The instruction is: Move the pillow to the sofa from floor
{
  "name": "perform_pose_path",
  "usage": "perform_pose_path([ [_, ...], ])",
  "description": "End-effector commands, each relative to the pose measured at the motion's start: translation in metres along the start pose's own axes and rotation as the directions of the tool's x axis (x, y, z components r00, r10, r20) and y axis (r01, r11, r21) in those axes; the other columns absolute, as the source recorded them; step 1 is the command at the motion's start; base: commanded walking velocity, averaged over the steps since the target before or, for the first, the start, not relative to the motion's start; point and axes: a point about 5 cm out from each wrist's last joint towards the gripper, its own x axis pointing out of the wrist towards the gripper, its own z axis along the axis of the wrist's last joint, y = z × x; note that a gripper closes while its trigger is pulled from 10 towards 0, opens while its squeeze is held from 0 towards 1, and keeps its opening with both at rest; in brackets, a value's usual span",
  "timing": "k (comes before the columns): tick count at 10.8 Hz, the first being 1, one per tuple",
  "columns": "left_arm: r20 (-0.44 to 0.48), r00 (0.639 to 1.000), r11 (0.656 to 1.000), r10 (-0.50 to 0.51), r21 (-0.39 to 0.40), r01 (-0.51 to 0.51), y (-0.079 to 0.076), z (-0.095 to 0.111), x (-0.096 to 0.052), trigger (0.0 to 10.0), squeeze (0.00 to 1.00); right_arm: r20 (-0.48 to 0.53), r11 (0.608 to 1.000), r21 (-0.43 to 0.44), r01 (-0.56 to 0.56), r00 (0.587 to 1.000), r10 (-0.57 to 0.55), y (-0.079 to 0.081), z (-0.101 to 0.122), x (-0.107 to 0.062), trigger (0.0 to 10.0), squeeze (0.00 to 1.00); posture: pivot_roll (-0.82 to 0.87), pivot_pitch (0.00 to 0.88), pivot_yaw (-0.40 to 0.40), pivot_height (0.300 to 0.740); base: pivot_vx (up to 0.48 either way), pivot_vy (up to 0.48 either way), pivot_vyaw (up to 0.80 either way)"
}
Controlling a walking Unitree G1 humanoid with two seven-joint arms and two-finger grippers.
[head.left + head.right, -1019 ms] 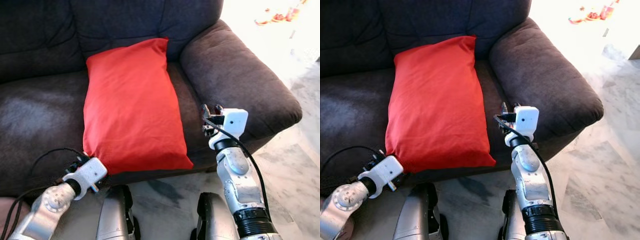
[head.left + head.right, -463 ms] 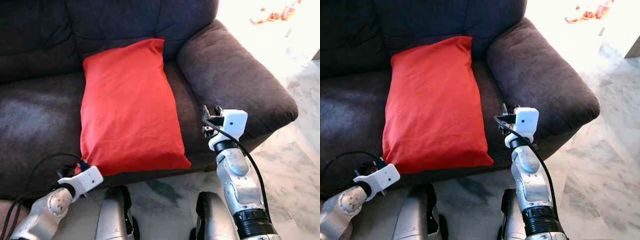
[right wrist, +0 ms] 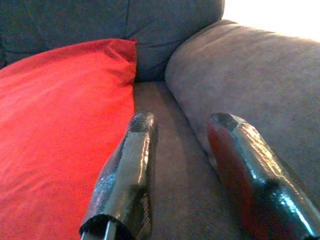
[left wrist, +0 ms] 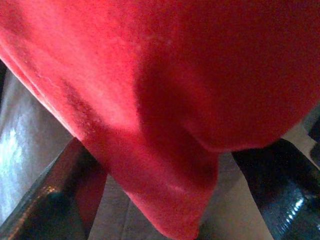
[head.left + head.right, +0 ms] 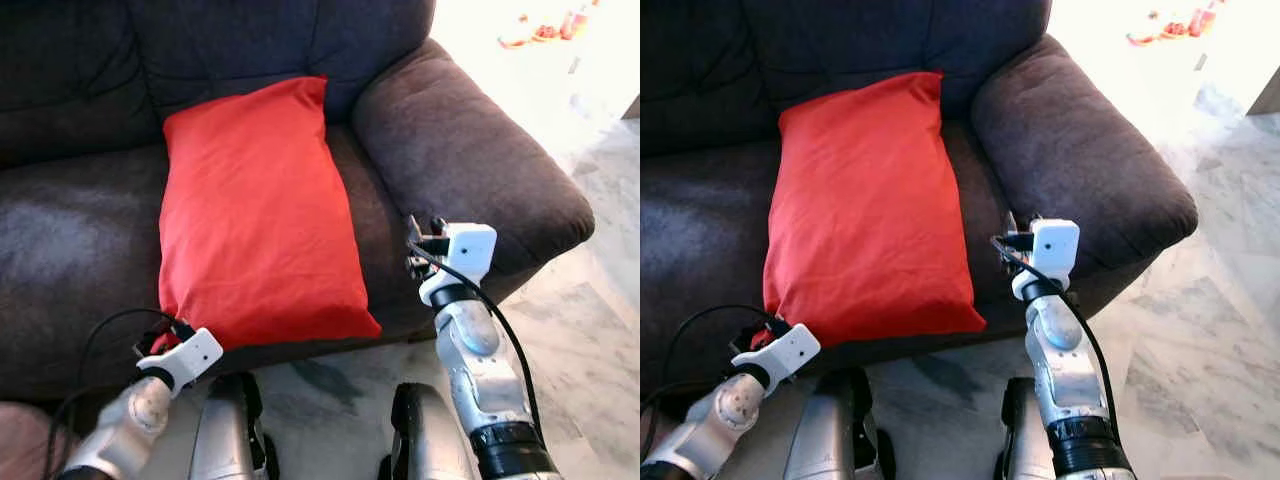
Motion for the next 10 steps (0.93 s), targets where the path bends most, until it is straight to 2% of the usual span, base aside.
perform_pose_path([
  [1, -0.031, 0.999, 0.999, 0.035, 0.026, -0.034, 0.0, -0.007, 0.001, 10.0, 0.0, 0.002, 1.0, -0.007, -0.005, 1.0, 0.005, 0.0, 0.001, -0.003, 10.0, 0.0, 0.05, 0.169, 0.02, 0.547, 0.0, 0.0, 0.0],
  [3, -0.066, 0.989, 0.986, 0.135, 0.111, -0.128, 0.009, -0.009, 0.009, 10.0, 0.0, 0.005, 1.0, -0.013, 0.01, 1.0, -0.01, -0.005, 0.002, -0.006, 10.0, 0.0, 0.03, 0.163, 0.021, 0.547, 0.0, 0.0, 0.0],
  [5, -0.035, 0.982, 0.982, 0.187, 0.048, -0.185, 0.02, -0.005, 0.014, 10.0, 0.0, 0.006, 1.0, -0.015, 0.011, 1.0, -0.011, -0.006, 0.002, -0.007, 10.0, 0.0, 0.03, 0.158, 0.021, 0.547, 0.0, 0.0, 0.0],
  [6, -0.034, 0.984, 0.984, 0.174, 0.05, -0.173, 0.02, -0.004, 0.015, 0.0, 0.0, -0.002, 1.0, -0.019, 0.009, 1.0, -0.009, -0.006, 0.001, -0.009, 10.0, 0.0, 0.03, 0.161, 0.02, 0.547, 0.0, 0.0, 0.0],
  [9, -0.043, 0.993, 0.985, 0.107, -0.132, -0.112, 0.008, -0.004, 0.016, 0.0, 0.0, -0.054, 0.999, -0.044, 0.019, 0.998, -0.022, -0.015, -0.01, -0.018, 10.0, 0.0, 0.02, 0.172, 0.016, 0.547, 0.0, 0.0, 0.0],
  [10, -0.044, 0.992, 0.985, 0.116, -0.127, -0.12, 0.009, -0.003, 0.017, 0.0, 0.0, -0.077, 0.998, -0.061, 0.024, 0.997, -0.029, -0.017, -0.013, -0.021, 10.0, 0.0, 0.02, 0.173, 0.015, 0.547, 0.0, 0.0, 0.0],
])
